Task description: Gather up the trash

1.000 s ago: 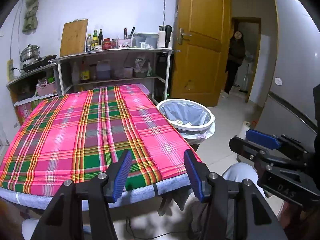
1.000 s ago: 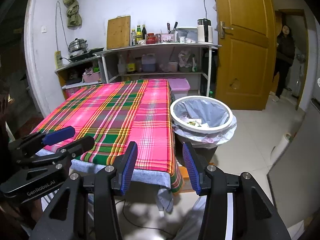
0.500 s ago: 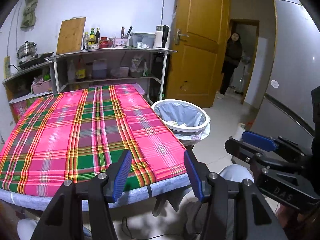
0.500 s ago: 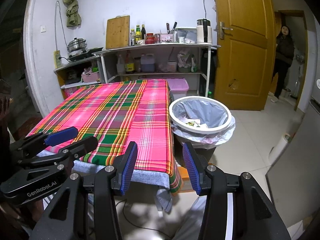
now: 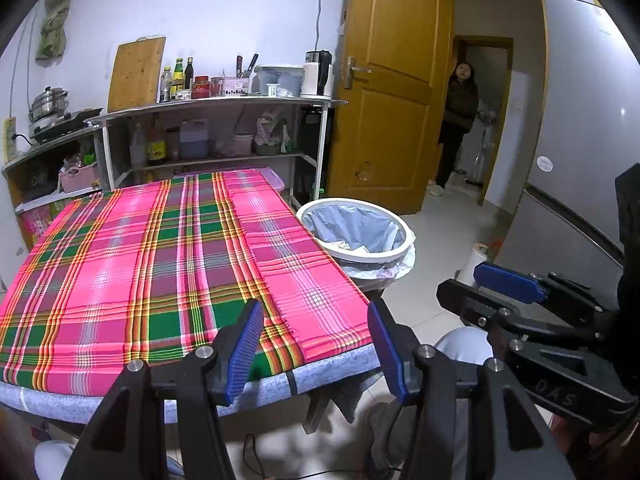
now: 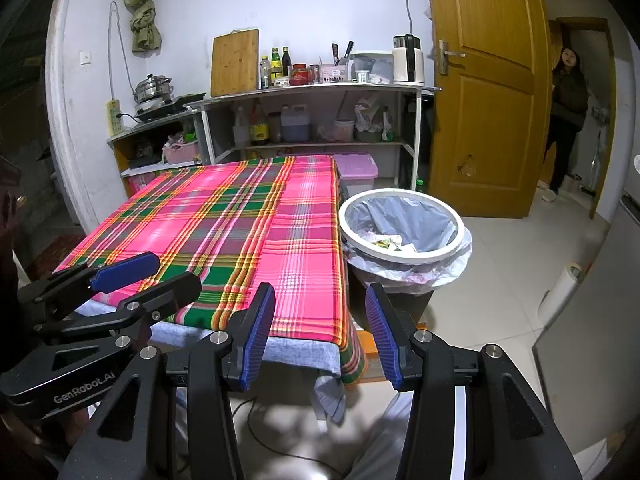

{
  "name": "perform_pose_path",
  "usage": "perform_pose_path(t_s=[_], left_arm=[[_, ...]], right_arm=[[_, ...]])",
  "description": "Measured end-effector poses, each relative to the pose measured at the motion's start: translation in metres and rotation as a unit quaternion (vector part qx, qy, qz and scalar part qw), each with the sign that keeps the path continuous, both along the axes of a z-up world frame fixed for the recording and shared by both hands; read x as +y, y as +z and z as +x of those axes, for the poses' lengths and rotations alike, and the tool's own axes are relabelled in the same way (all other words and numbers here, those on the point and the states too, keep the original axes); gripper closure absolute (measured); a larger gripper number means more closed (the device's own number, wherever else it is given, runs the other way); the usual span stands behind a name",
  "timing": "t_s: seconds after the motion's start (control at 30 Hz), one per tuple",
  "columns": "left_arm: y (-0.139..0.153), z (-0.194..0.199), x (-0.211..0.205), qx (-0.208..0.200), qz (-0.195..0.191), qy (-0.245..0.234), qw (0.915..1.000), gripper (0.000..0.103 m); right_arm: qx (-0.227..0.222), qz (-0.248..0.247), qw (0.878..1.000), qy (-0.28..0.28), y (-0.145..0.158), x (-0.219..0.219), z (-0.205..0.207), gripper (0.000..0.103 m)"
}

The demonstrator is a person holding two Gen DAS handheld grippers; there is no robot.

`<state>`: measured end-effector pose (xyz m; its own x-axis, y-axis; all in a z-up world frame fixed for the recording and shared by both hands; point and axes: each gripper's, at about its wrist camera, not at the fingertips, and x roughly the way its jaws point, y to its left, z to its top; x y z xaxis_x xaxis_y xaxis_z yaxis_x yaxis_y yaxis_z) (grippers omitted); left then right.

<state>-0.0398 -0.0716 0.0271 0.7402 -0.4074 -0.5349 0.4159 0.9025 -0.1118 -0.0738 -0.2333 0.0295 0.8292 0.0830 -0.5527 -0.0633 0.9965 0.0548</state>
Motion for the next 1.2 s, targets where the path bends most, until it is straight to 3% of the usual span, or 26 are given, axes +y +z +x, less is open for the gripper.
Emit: perform_pose_path(t_s=[1.2], left_arm=[[-0.0046, -0.0007, -0.0025, 0.003, 0.001, -0.004, 1.0, 0.049]], right_arm=[[0.002, -0.001, 1.0, 0.001, -0.0019, 0.0009, 0.0001, 0.055]])
